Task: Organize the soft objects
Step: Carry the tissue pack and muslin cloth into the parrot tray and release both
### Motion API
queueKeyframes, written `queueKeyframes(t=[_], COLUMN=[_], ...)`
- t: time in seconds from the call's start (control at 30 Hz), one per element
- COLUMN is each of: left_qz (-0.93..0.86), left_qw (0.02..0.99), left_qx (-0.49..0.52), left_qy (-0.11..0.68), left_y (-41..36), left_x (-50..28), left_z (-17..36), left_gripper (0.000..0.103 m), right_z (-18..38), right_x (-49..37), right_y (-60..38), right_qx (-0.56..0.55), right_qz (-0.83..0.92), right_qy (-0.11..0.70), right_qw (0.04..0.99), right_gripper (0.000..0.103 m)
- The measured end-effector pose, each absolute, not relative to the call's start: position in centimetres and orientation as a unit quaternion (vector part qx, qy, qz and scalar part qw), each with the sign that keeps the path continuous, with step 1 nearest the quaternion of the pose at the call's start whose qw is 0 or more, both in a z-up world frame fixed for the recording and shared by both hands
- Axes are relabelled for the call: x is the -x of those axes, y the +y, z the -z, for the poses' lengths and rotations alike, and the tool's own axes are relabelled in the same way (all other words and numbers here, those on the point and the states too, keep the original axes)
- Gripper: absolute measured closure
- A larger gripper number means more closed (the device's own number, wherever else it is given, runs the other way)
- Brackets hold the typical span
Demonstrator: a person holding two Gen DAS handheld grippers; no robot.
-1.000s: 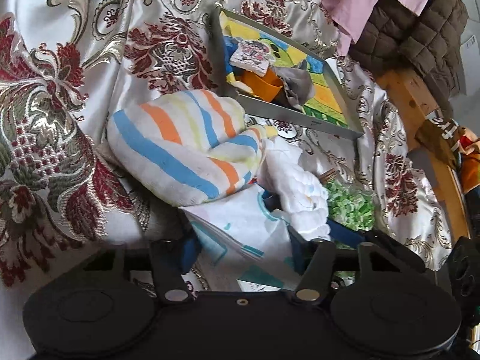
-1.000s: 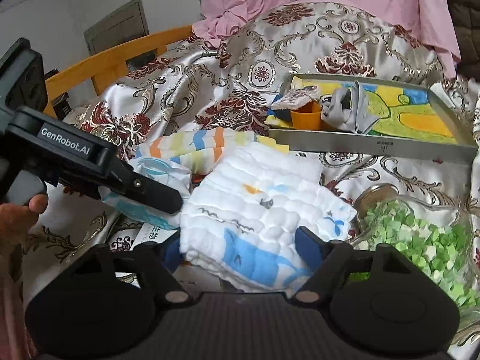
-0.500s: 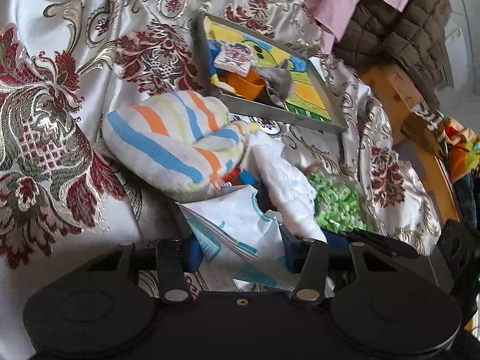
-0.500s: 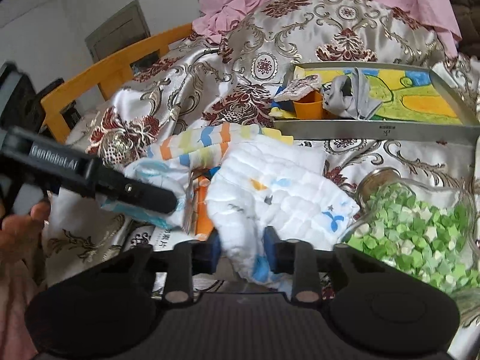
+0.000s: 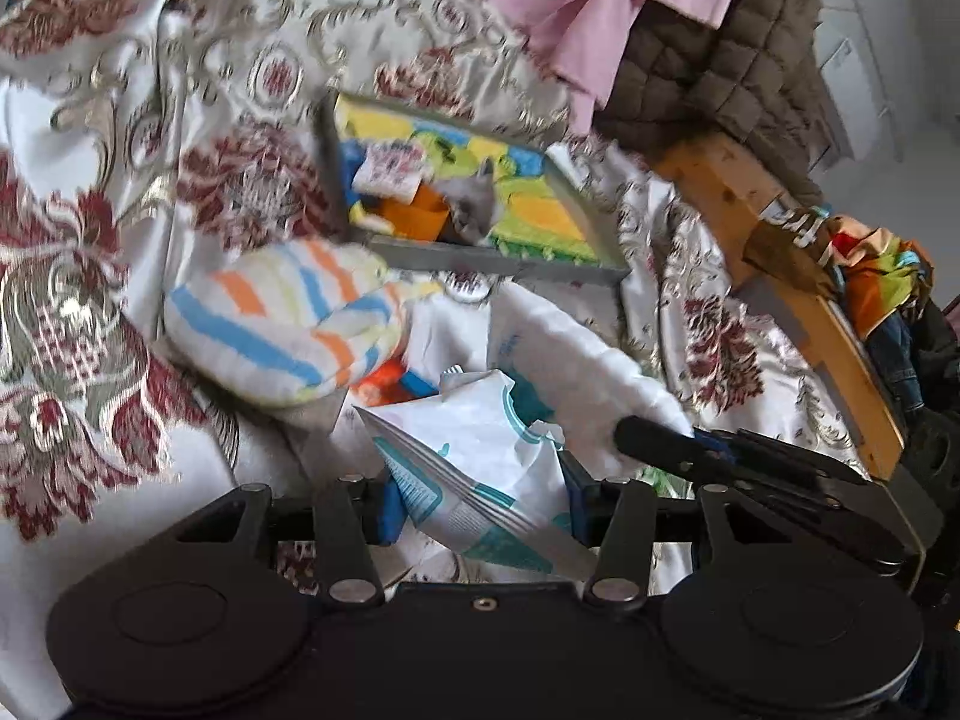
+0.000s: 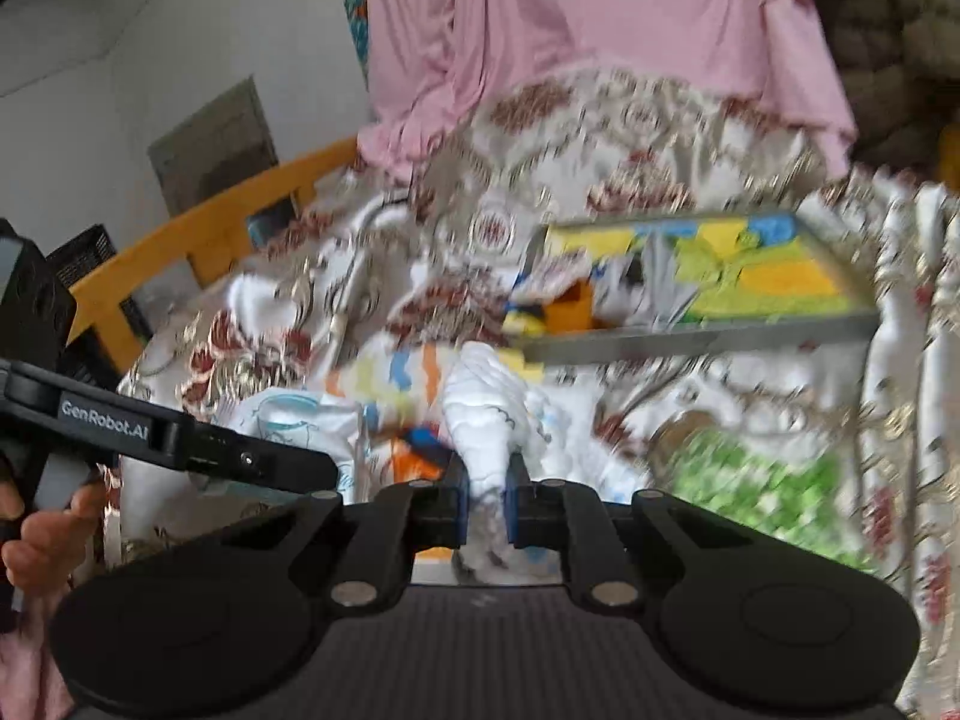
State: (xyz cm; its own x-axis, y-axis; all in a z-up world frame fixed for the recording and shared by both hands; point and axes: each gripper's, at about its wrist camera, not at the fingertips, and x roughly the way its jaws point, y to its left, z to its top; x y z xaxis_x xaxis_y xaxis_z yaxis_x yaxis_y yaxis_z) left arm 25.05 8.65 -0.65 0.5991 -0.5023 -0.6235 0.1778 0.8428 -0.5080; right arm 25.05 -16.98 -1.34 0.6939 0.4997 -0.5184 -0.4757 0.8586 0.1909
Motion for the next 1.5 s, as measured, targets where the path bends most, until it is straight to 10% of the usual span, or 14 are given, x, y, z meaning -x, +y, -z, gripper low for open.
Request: queueKeyframes(t=[0.7,1.5], left_qz=[0.184,0.185], left_qw=[0.927,0.934], left_qx=[0.179,0.100], left_qy=[0.273,0.290], left_y=[6.7,-3.1], left_x=[-26.9,-55.3], left_z=[-3.7,-0.7], left_gripper=[0.052,0.052], right_z=[-3.0,0.9], right_x=[-25.5,-51.9], right_y=[-21.6,-26.7], right_qx=[-0.069,-0.204], right_qz=[-0.206,-0.132], right_qy=[0.189,0.191], right_qw=[0.958,0.951], right_gripper=[0.091,0.091])
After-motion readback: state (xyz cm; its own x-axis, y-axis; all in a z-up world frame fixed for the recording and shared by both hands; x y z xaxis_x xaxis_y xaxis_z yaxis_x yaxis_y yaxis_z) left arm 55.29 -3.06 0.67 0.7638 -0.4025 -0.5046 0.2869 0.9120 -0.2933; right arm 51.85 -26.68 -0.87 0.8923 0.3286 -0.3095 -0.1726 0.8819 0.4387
